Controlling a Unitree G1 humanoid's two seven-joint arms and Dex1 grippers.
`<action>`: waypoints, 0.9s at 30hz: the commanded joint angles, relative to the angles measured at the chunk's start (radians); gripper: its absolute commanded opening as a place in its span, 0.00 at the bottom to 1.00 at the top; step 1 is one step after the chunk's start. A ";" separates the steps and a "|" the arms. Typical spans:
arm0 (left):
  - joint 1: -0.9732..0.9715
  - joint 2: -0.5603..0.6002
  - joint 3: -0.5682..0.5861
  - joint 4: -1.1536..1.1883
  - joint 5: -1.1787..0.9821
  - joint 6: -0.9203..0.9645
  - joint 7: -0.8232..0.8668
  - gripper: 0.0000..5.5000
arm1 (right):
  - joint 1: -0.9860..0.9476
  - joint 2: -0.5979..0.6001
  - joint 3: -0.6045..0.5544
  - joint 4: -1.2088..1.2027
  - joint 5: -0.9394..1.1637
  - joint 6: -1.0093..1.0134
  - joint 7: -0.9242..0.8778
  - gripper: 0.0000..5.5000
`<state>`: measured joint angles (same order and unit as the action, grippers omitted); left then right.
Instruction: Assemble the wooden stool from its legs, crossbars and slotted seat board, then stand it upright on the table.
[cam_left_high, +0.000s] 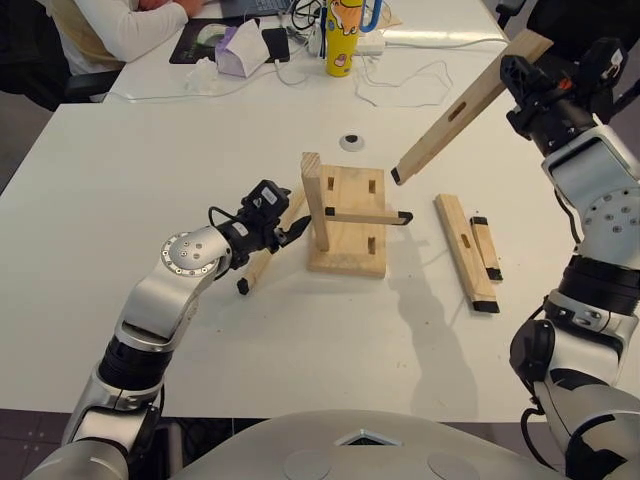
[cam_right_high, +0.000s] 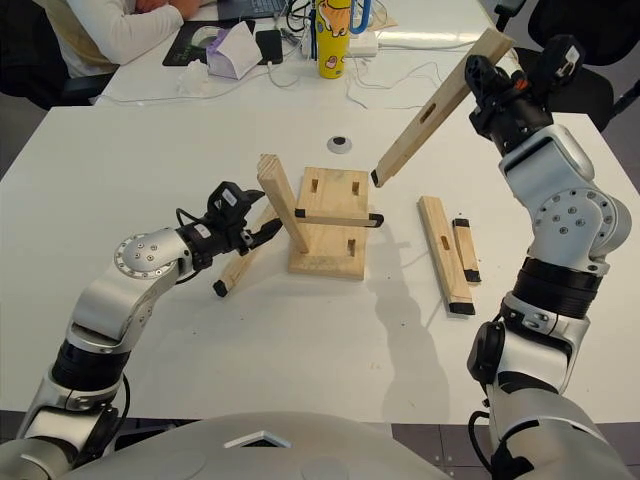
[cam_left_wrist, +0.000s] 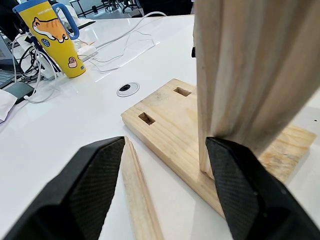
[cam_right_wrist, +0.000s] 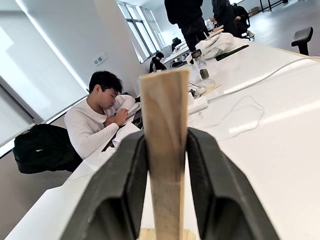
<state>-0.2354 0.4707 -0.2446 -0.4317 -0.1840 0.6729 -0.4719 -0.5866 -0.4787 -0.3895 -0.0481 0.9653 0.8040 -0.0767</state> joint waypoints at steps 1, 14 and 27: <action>-0.016 -0.031 -0.021 -0.009 0.007 0.014 0.006 0.55 | 0.023 -0.020 -0.045 -0.052 0.018 0.065 -0.036 0.19; -0.027 -0.111 -0.045 -0.005 0.029 0.035 0.046 0.55 | 0.021 -0.097 -0.106 0.030 0.039 0.254 0.041 0.19; 0.049 -0.109 0.019 -0.016 0.046 0.033 0.091 0.55 | 0.128 0.015 -0.281 0.003 0.201 0.324 -0.024 0.19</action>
<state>-0.2072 0.3615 -0.2432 -0.4373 -0.1453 0.6994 -0.3941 -0.4742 -0.5092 -0.6451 0.0071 1.0992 1.1131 -0.0612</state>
